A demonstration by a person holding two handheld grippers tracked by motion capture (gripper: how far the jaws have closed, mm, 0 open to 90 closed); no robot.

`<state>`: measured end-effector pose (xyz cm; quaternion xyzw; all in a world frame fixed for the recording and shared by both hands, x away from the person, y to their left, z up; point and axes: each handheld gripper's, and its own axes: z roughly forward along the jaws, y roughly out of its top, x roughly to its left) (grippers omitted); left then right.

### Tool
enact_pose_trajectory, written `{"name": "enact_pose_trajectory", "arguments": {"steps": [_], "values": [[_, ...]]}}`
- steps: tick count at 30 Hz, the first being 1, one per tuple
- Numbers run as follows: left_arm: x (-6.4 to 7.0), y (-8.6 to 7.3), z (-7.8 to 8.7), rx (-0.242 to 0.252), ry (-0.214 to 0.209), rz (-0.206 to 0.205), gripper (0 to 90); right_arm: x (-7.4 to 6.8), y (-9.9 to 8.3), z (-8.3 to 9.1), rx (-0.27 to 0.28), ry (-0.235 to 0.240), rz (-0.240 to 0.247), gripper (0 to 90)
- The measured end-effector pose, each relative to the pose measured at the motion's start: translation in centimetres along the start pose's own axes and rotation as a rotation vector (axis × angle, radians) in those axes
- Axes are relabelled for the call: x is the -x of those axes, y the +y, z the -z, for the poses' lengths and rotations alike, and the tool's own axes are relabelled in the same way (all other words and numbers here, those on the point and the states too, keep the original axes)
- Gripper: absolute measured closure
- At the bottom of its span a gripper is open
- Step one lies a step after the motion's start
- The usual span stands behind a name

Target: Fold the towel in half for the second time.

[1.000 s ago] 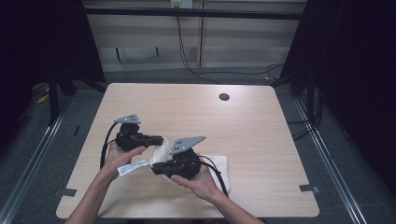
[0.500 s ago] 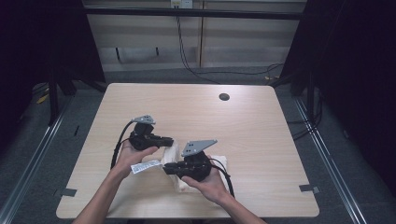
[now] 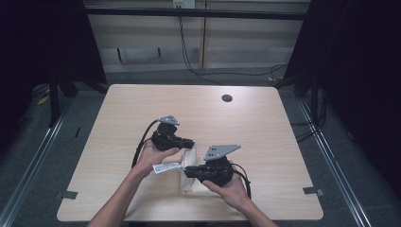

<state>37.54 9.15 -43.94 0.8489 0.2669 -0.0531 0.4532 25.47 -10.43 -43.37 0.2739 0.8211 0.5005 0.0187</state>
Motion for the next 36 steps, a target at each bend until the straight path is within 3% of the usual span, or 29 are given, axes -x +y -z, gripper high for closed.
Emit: {"name": "enact_pose_trajectory", "arguments": {"steps": [3,6,12,20,31,35,36], "values": [[0.1,0.2,-1.1,0.011,-0.025,0.024,85.2,0.3,-0.3,1.0,0.005,-0.018,-0.007,83.1],[0.5,0.3,-2.6,0.001,-0.021,0.030,85.2,0.8,-0.8,1.8,0.009,-0.035,-0.024,83.1],[1.1,0.9,-4.6,-0.030,-0.039,0.003,85.2,1.4,-2.2,2.8,0.002,-0.055,-0.046,83.1],[1.5,1.1,-7.4,-0.061,-0.064,0.014,85.2,2.2,-4.6,3.7,-0.007,-0.078,-0.062,82.6],[1.6,0.2,-9.1,-0.093,-0.077,0.025,84.8,3.0,-7.3,4.0,-0.067,-0.102,-0.078,82.1],[2.1,0.2,-9.3,-0.091,-0.089,0.019,83.6,3.0,-7.3,4.2,-0.072,-0.103,-0.075,80.9],[2.2,0.2,-9.5,-0.109,-0.084,0.001,83.0,3.1,-7.5,4.2,-0.081,-0.114,-0.076,77.5]]}}
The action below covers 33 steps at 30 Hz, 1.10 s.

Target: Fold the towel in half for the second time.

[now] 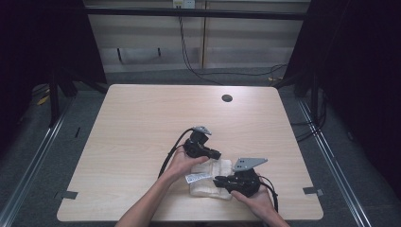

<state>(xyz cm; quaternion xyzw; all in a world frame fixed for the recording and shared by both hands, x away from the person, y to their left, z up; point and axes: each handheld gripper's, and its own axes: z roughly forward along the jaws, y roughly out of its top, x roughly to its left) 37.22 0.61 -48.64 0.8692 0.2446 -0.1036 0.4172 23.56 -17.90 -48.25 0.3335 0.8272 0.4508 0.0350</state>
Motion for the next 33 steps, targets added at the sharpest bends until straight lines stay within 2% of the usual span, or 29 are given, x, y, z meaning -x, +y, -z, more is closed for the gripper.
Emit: {"name": "enact_pose_trajectory", "arguments": {"steps": [1,2,4,5,7,8,9,13,15,16,17,18,19,20,21,22,23,24,25,26,27,28,29,30,33], "values": [[0.0,0.0,0.0,0.000,0.000,0.000,82.5,0.0,-0.2,-0.1,-0.012,-0.018,0.001,74.4],[-0.2,-0.1,-0.1,-0.002,-0.007,0.019,81.0,0.0,-0.4,-0.1,-0.029,-0.028,0.003,72.8],[-0.4,-0.2,-0.2,0.001,-0.011,0.021,79.2,0.1,-0.6,-0.1,-0.031,-0.029,0.000,70.9],[-0.5,-0.3,-0.2,0.009,-0.024,0.030,75.2,0.0,-0.9,0.1,-0.035,-0.044,-0.013,64.1],[-0.7,-0.4,-0.2,0.015,-0.025,0.038,68.4,0.0,-1.0,0.1,-0.035,-0.057,-0.015,61.1],[-0.6,-0.5,0.0,0.028,-0.027,0.048,64.4,-0.2,-1.1,0.2,-0.046,-0.094,-0.007,54.1],[-0.6,-0.5,0.1,0.035,-0.036,0.048,62.0,-0.3,-1.1,0.2,-0.048,-0.106,0.002,52.5],[-0.4,-0.6,0.8,0.061,-0.022,0.050,52.1,-0.9,-1.2,0.4,-0.060,-0.136,0.018,46.3],[-0.3,-0.6,1.4,0.072,-0.006,0.059,50.2,-1.0,-1.3,0.6,-0.053,-0.138,0.003,44.3],[-0.3,-0.6,2.1,0.071,0.009,0.053,47.5,-1.1,-1.4,1.0,-0.056,-0.156,-0.005,42.4],[-0.3,-0.6,2.1,0.071,0.009,0.053,46.9,-1.1,-1.4,1.0,-0.056,-0.156,-0.005,42.4],[-0.3,-0.7,2.9,0.083,0.016,0.053,46.4,-1.0,-1.5,1.4,-0.047,-0.149,-0.014,40.6],[-0.3,-0.7,2.9,0.083,0.016,0.053,46.5,-1.0,-1.5,1.4,-0.047,-0.149,-0.014,40.6],[-0.4,-1.0,3.6,0.084,0.028,0.044,46.9,-0.8,-1.7,2.0,-0.034,-0.142,-0.031,36.9],[-0.4,-1.0,3.6,0.084,0.028,0.044,50.1,-0.8,-1.7,2.0,-0.034,-0.142,-0.031,36.9],[-0.4,-1.4,4.0,0.074,0.025,0.016,54.9,-0.6,-1.8,2.7,0.007,-0.146,-0.044,32.8],[-0.4,-1.4,4.0,0.074,0.025,0.016,55.4,-0.6,-1.8,2.7,0.007,-0.146,-0.044,32.8],[-0.3,-1.9,4.2,0.055,0.024,-0.003,57.7,-0.4,-1.3,3.5,0.046,-0.147,-0.047,30.8],[-0.3,-1.9,4.2,0.055,0.024,-0.003,61.4,-0.4,-1.3,3.5,0.046,-0.147,-0.047,30.8],[-0.2,-2.5,4.3,0.033,0.021,-0.027,64.1,-0.1,-0.6,4.3,0.082,-0.160,-0.052,31.6],[-0.2,-2.5,4.3,0.033,0.021,-0.027,67.2,0.2,-0.2,4.5,0.084,-0.165,-0.042,32.9],[-0.1,-3.1,4.4,0.013,0.013,-0.052,69.8,0.5,0.1,4.7,0.086,-0.176,-0.038,33.2],[-0.1,-3.1,4.4,0.013,0.013,-0.052,71.7,0.5,0.1,4.7,0.086,-0.176,-0.038,33.2],[0.2,-3.5,4.6,-0.014,0.010,-0.068,72.8,1.4,0.6,4.6,0.088,-0.189,-0.047,35.7],[0.4,-3.8,5.1,-0.028,-0.001,-0.073,74.1,2.7,0.8,3.3,0.047,-0.193,-0.066,39.2]]}}
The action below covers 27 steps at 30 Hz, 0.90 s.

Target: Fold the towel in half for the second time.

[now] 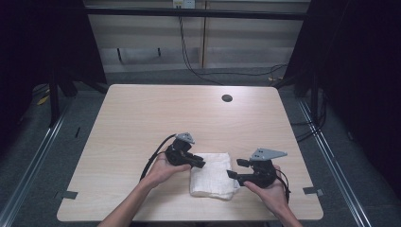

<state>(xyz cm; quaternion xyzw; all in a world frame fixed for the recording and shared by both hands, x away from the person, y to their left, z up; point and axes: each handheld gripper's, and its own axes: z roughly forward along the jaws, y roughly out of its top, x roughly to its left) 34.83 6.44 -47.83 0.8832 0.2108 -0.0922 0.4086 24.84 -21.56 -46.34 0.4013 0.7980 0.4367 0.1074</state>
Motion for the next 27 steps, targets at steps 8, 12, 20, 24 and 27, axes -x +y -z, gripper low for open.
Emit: {"name": "enact_pose_trajectory", "arguments": {"steps": [8,12,20,24,27], "values": [[2.6,-2.1,1.3,-0.046,0.050,-0.050,52.2,1.3,-0.3,-3.2,-0.111,-0.045,-0.007,42.6],[2.8,-3.0,2.3,-0.037,0.082,-0.053,52.0,1.7,-0.5,-4.1,-0.153,-0.061,0.010,52.5],[1.7,-4.6,5.3,-0.006,0.142,0.020,46.1,2.5,0.2,-4.7,-0.143,-0.082,0.014,49.1],[1.7,-5.1,6.7,0.023,0.153,0.033,43.3,2.4,0.4,-3.6,-0.106,-0.075,0.001,42.6],[1.5,-6.2,8.6,0.047,0.209,0.057,41.9,2.2,0.6,-2.1,-0.067,-0.069,0.004,38.1]]}}
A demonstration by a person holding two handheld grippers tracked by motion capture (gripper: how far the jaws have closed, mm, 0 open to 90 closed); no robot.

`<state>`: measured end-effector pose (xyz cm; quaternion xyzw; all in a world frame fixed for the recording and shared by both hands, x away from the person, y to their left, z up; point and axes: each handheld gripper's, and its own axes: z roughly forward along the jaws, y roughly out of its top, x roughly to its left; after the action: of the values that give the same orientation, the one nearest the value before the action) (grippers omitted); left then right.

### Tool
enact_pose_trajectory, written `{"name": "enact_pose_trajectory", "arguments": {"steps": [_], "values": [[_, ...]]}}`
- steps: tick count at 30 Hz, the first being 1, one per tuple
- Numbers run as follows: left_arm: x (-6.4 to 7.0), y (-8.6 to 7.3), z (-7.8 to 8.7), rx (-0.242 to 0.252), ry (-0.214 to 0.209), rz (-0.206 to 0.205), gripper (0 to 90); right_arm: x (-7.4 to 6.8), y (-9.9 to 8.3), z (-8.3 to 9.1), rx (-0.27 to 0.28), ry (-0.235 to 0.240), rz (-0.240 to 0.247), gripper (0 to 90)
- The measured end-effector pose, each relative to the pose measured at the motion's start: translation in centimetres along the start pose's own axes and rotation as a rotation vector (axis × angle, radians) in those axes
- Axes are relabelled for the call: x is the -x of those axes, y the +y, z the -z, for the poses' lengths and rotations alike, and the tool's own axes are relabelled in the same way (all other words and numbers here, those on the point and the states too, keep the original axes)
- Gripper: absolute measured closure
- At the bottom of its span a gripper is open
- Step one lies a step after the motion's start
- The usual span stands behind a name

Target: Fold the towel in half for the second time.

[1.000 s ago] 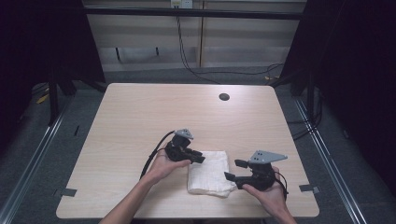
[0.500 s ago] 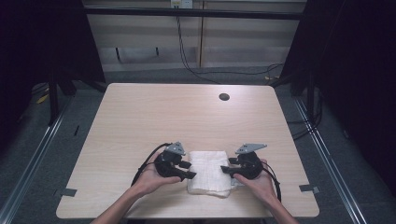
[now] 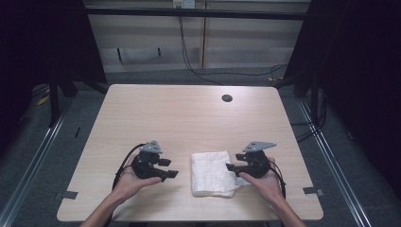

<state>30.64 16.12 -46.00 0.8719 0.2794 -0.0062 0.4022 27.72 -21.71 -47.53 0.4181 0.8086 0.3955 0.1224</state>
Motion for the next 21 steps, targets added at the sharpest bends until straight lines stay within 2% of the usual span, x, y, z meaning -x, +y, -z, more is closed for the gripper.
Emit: {"name": "enact_pose_trajectory", "arguments": {"steps": [1,2,3,5,6,7,8,9,10,11,13,16,19,20,21], "values": [[-0.2,-0.3,0.3,0.005,0.006,0.014,41.8,0.0,0.0,0.5,0.011,0.003,-0.004,37.5],[-0.3,-0.5,0.6,0.004,0.032,0.027,42.1,0.1,0.1,1.1,0.023,0.004,0.000,36.7],[-0.3,-0.5,0.6,0.004,0.032,0.027,43.3,0.1,0.1,1.1,0.023,0.004,0.000,36.7],[-0.6,-1.0,1.2,-0.001,0.056,0.054,43.3,0.2,0.2,2.3,0.057,0.006,-0.006,35.8],[-0.7,-1.6,1.8,0.007,0.070,0.065,41.8,0.5,0.2,3.4,0.092,0.008,-0.015,35.2],[-0.7,-1.6,1.8,0.007,0.070,0.065,39.9,0.5,0.2,3.4,0.092,0.008,-0.015,35.2],[-0.8,-1.9,2.1,0.012,0.073,0.064,38.9,0.8,0.0,4.5,0.110,-0.001,-0.018,35.0],[-0.7,-2.2,2.5,0.015,0.084,0.063,38.9,0.8,0.0,4.5,0.110,-0.001,-0.018,35.0],[-0.6,-2.8,3.1,0.022,0.107,0.059,37.3,1.1,-0.4,5.5,0.126,0.004,-0.044,33.6],[-0.5,-3.1,3.4,0.031,0.109,0.059,37.0,1.1,-0.7,6.0,0.141,0.003,-0.047,33.7],[-0.5,-3.4,3.7,0.031,0.113,0.059,35.1,1.2,-1.1,6.4,0.139,-0.002,-0.046,33.7],[-0.1,-4.9,4.4,0.057,0.115,0.078,33.1,1.2,-2.8,7.3,0.133,-0.026,-0.062,33.7],[-0.2,-5.5,4.9,0.053,0.119,0.098,29.3,1.2,-3.6,7.9,0.139,-0.030,-0.065,33.6],[-0.3,-6.3,5.9,0.096,0.148,0.123,29.3,1.3,-4.4,8.5,0.137,-0.044,-0.067,33.5],[-0.3,-6.3,5.9,0.096,0.148,0.123,29.4,1.3,-4.4,8.5,0.137,-0.044,-0.067,33.5]]}}
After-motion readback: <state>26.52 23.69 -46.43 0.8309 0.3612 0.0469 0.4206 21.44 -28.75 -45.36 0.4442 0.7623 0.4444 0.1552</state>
